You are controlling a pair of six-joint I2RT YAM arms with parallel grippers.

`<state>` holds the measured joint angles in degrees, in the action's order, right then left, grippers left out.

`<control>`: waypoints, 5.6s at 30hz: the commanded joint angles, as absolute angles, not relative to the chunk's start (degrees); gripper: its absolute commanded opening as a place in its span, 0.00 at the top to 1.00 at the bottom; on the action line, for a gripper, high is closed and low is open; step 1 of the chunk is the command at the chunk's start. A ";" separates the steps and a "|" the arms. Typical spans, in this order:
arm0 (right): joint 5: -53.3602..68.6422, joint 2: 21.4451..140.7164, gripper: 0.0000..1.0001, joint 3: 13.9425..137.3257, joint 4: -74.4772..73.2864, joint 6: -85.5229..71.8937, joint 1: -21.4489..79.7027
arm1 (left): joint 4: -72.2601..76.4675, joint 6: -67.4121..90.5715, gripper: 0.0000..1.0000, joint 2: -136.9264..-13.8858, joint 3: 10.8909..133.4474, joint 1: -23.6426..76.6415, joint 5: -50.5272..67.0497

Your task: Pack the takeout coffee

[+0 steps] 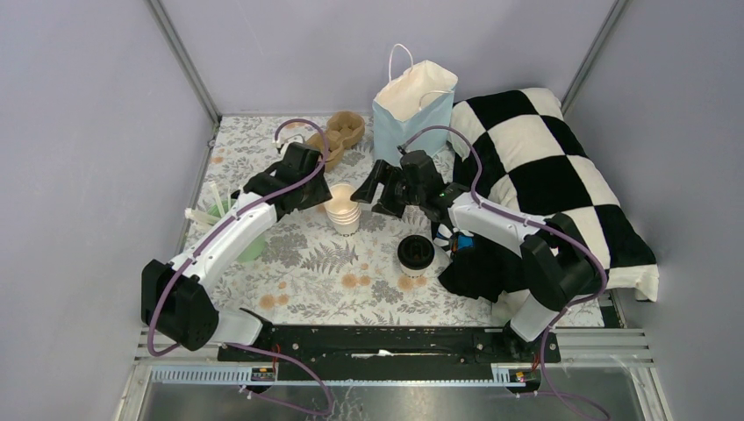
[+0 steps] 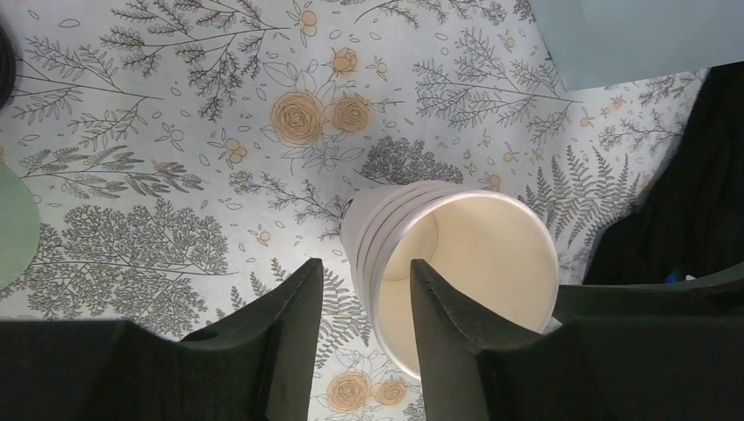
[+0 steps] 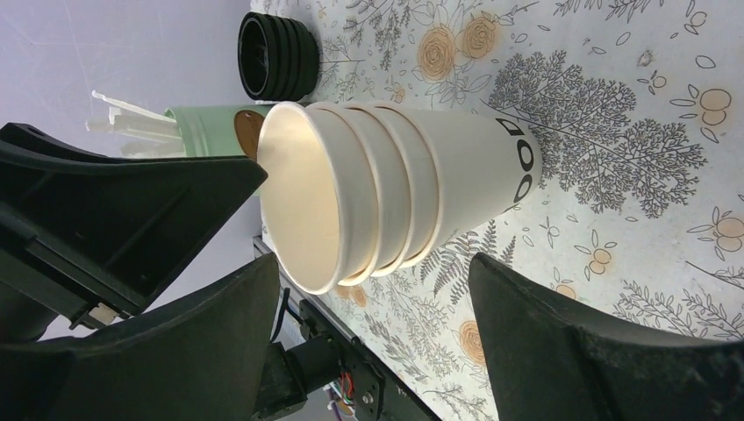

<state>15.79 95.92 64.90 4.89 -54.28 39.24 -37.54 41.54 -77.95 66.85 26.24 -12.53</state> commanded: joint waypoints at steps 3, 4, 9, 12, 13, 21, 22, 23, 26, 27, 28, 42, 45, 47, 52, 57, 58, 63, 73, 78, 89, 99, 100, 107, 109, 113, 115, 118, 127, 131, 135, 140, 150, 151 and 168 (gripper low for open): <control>16.12 91.99 0.15 64.05 3.96 -53.23 37.73 | -37.99 37.10 0.57 -78.22 68.94 27.36 -14.40; 16.17 91.87 0.15 63.81 3.96 -53.29 37.47 | -38.20 36.89 0.61 -78.83 69.25 27.51 -14.41; 16.25 91.47 0.16 63.00 3.36 -53.11 36.98 | -38.22 36.91 0.71 -80.83 70.53 28.02 -15.05; 17.45 92.29 0.20 62.92 2.98 -52.83 36.96 | -38.52 36.74 0.82 -81.78 71.39 28.21 -15.25; 18.52 92.93 0.21 62.99 3.02 -52.76 36.97 | -38.84 36.76 0.90 -81.94 71.67 28.29 -15.55; 26.71 98.15 0.36 64.46 6.68 -54.32 37.17 | -40.32 38.25 1.00 -82.55 73.43 28.30 -15.57; 26.62 98.16 0.36 64.57 6.71 -54.36 37.18 | -40.34 38.50 1.00 -82.61 73.39 28.34 -15.43; 26.49 98.31 0.35 64.74 6.67 -54.40 37.18 | -40.33 38.76 1.00 -82.62 73.28 28.35 -15.21; 27.28 98.88 0.33 65.04 7.16 -54.52 37.18 | -40.34 39.09 1.00 -82.69 73.43 28.38 -15.03; 27.40 98.95 0.32 64.96 7.47 -54.84 37.18 | -40.34 39.19 1.00 -82.70 73.42 28.39 -15.17; 27.23 98.70 0.31 64.77 7.80 -54.94 37.24 | -40.34 39.13 1.00 -82.74 73.47 28.39 -15.34; 22.00 102.79 0.33 68.85 5.01 -54.58 37.76 | -39.69 40.27 1.00 -82.01 73.16 28.48 -12.04; 19.88 103.61 0.36 69.83 2.70 -52.50 38.54 | -38.53 42.66 1.00 -81.29 72.60 28.48 -8.97; 18.42 103.63 0.36 70.25 0.75 -51.35 39.31 | -36.91 44.00 1.00 -80.20 71.88 28.43 -7.19; 13.32 103.52 0.38 71.89 -5.72 -48.65 40.67 | -34.29 48.11 1.00 -77.76 69.71 26.87 -4.06; 7.99 104.70 0.38 76.07 -12.24 -44.85 43.07 | -33.21 51.35 1.00 -75.92 68.09 23.63 -0.71; 6.60 104.94 0.38 77.43 -13.77 -43.70 43.74 | -33.35 51.59 1.00 -75.72 68.10 23.33 -0.59; 0.42 107.45 0.38 83.48 -20.19 -39.51 47.22 | -35.27 54.19 1.00 -76.11 69.16 22.29 0.90; 0.12 105.19 0.31 87.57 -22.35 -33.83 47.06 | -43.22 55.94 1.00 -79.67 74.68 22.12 -3.58; 10.56 97.82 0.14 79.30 -10.71 -17.91 46.16 | -51.75 55.33 1.00 -84.44 80.37 22.11 -4.32; 19.21 88.57 0.03 53.52 29.63 4.28 43.04 | -56.87 54.53 1.00 -86.91 83.04 21.37 -1.14; 28.12 96.35 0.04 54.29 47.02 1.02 40.03 | -59.11 52.30 1.00 -87.45 84.25 20.89 1.36; 28.22 97.08 0.04 54.73 47.08 0.96 40.12 | -59.05 52.30 1.00 -87.45 84.14 20.77 1.74; 28.85 100.58 0.06 56.28 48.56 0.66 40.11 | -57.55 52.47 1.00 -87.02 83.77 20.56 4.38; 29.31 101.45 0.07 57.17 47.98 0.41 40.20 | -56.77 52.26 1.00 -86.82 83.30 20.51 5.60; 24.86 102.07 0.11 58.53 43.69 4.85 41.95 | -54.89 52.37 1.00 -86.16 82.12 20.16 8.82; 23.49 101.98 0.11 58.01 42.91 5.48 42.35 | -54.50 52.33 1.00 -86.01 81.92 20.13 8.46; 23.07 101.07 0.11 56.78 43.10 4.91 42.37 | -55.14 51.30 1.00 -85.85 82.69 20.06 6.16; 15.78 92.98 0.07 57.06 31.34 0.48 42.36 | -61.32 45.87 1.00 -85.49 90.95 20.42 -3.52; 12.66 87.34 0.05 58.02 25.21 -1.19 42.37 | -61.60 44.22 1.00 -85.58 91.56 21.45 -8.14; 9.04 80.63 0.05 58.58 19.38 -1.19 42.36 | -60.39 43.54 1.00 -86.37 90.50 22.14 -8.58; 4.06 73.51 0.02 55.88 15.78 -0.20 42.26 | -57.81 42.96 1.00 -86.30 89.02 22.50 -12.44; 0.40 64.50 0.01 49.59 12.51 1.67 41.71 | -48.59 47.36 1.00 -86.49 81.63 22.45 -5.47; 0.44 64.03 0.01 49.37 12.13 1.67 41.71 | -48.45 47.22 1.00 -86.63 81.64 22.45 -6.80; -1.66 56.59 0.00 46.60 5.82 2.89 41.50 | -42.62 38.81 1.00 -91.51 83.03 6.01 -9.85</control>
<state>0.51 58.46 46.98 6.70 1.63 41.85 -47.90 42.00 -89.93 81.60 9.76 -9.30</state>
